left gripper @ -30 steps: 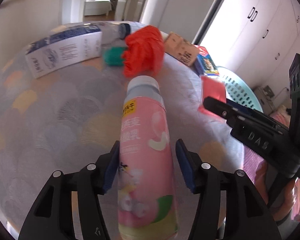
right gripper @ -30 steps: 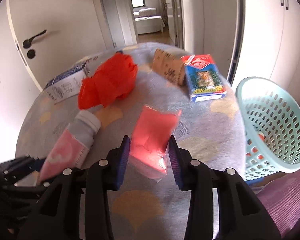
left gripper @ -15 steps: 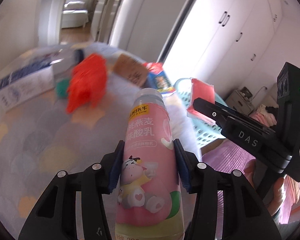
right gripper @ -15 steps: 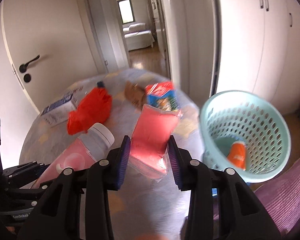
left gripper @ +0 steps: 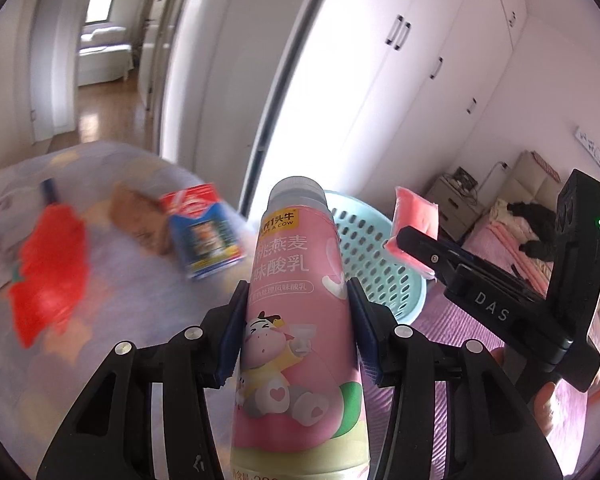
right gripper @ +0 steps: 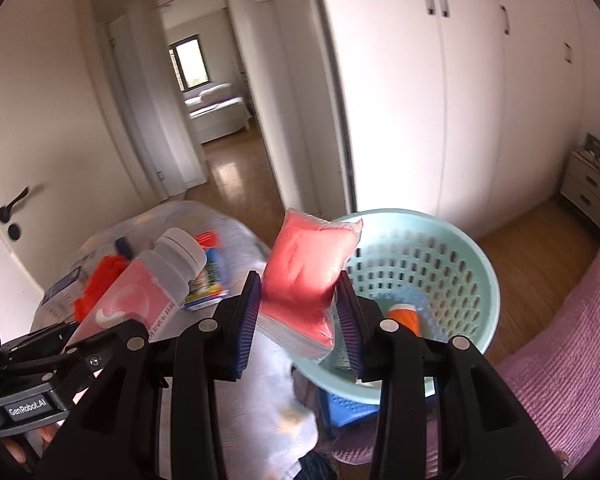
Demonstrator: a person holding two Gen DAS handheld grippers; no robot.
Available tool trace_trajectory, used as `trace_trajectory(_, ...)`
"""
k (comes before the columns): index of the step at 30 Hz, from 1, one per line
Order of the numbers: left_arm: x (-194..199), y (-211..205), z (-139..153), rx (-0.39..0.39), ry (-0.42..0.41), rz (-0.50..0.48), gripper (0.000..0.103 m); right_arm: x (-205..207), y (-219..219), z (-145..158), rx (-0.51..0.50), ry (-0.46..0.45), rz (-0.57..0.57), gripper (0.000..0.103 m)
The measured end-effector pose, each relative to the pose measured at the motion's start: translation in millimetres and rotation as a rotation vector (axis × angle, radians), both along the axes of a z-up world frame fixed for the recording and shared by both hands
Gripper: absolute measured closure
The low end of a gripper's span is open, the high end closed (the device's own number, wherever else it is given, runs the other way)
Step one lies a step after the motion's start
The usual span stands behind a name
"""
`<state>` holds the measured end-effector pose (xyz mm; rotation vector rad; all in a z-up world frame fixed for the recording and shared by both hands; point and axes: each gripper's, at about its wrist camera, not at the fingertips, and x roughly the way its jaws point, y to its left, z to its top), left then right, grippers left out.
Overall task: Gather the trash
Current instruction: 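Carry both items over the teal basket and open both tools to drop them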
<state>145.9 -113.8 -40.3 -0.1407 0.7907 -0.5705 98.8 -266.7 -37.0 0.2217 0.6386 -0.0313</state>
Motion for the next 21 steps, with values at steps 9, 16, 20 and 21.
trace_trajectory(9,38,-68,-29,0.021,0.068,-0.074,0.056,14,-65,-38,0.066,0.075,-0.152,0.068)
trace_trajectory(16,80,-102,-58,0.05,0.164,-0.059,0.056,23,-87,-62,0.098,0.129,-0.215,0.068)
trace_trajectory(20,96,-117,-70,0.06,0.195,-0.055,0.056,31,-89,-70,0.084,0.154,-0.237,0.068)
trace_trajectory(21,101,-119,-73,0.067,0.205,-0.052,0.056,33,-91,-73,0.09,0.164,-0.237,0.068)
